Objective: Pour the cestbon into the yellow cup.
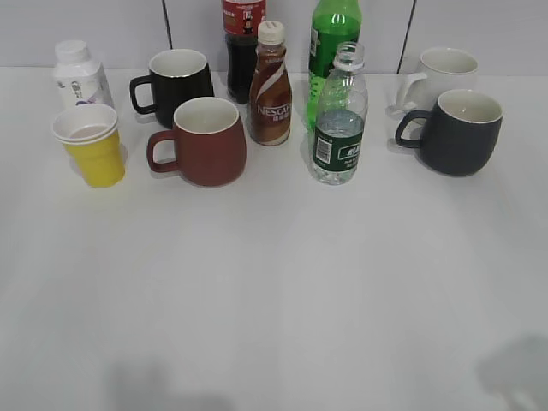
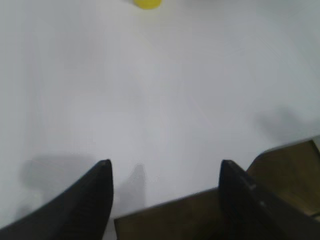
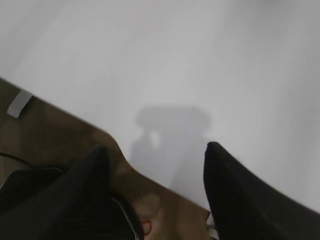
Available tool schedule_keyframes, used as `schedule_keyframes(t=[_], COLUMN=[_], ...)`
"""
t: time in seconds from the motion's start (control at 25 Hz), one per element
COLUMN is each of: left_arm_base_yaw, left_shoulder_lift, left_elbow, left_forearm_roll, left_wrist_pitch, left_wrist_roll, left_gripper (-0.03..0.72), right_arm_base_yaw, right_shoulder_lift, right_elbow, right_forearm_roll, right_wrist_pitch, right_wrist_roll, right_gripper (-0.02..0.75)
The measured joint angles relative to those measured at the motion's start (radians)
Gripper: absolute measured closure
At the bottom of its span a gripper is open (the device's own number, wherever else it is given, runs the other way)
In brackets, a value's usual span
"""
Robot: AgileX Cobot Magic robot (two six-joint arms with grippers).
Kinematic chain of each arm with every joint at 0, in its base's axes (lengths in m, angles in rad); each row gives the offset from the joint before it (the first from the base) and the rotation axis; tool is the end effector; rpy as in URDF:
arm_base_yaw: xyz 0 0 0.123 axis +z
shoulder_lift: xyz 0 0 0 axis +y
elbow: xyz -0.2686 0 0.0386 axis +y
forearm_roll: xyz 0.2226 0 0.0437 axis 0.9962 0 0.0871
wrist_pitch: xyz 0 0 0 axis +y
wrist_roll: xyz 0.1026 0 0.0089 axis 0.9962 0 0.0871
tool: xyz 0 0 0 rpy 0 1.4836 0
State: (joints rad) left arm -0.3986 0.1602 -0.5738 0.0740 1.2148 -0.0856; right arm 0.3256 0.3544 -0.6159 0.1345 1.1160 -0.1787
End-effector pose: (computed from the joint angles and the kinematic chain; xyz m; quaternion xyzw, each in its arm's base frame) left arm 0.0073 0.0047 0.2662 0.1390 0.8983 -0.0637 0.4119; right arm 0.0330 0.0242 0.2814 -0.2257 0.8901 0.0956 0.3842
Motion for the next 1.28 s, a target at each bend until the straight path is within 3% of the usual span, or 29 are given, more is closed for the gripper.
schedule_keyframes(t=[0.32, 0.48, 1.28], left_arm_base_yaw=[0.000, 0.000, 0.009], left_shoulder_lift=[-0.016, -0.016, -0.016], left_elbow=[0.037, 0.042, 0.048], left_forearm_roll=[-0.003, -0.003, -0.016], left_wrist_pitch=[-0.127, -0.145, -0.151], left_wrist_roll=[0.042, 0.058, 0.063], left_gripper=[0.201, 0.203, 0.211], right_arm_base_yaw=[0.000, 0.000, -0.019], right_shoulder_lift=[-0.253, -0.260, -0.256], right_elbow=[0.080, 0.104, 0.108], right_forearm_roll=[-0.003, -0.001, 0.000], right_wrist_pitch=[0.007, -0.051, -0.060], right_wrist_roll=[-0.001, -0.002, -0.002], right_gripper=[0.289, 0.289, 0.290])
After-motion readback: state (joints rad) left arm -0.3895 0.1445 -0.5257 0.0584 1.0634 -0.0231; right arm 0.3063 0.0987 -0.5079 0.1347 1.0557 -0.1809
